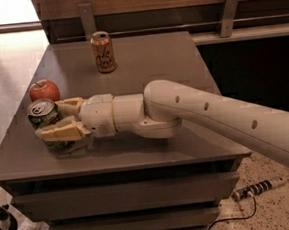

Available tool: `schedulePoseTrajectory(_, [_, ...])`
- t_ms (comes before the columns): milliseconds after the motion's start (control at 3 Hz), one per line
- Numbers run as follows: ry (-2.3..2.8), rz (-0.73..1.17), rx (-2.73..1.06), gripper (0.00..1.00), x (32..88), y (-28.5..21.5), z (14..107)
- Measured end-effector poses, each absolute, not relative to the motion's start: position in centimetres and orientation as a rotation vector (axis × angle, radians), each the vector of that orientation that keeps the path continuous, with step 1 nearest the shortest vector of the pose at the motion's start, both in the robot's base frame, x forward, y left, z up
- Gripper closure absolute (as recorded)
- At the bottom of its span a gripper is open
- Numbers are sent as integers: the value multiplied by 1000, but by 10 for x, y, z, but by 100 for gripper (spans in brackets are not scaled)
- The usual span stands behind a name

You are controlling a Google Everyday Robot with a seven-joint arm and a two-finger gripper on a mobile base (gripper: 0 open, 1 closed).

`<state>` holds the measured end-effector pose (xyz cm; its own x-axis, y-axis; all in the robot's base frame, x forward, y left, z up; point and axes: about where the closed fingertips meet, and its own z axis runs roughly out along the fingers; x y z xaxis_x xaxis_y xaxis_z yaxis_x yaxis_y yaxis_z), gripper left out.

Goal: Pick green can

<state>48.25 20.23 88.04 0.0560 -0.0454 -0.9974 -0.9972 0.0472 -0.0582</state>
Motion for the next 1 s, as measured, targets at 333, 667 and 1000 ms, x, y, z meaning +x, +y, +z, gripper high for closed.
schedulePoseTrajectory(333, [1219, 1112, -1235, 100, 481, 204, 881])
schedulePoseTrajectory(667, [1202, 1109, -1247, 100, 482, 204, 890])
schedulePoseTrajectory(1000, [1174, 1066, -1271, 100, 483, 198, 917])
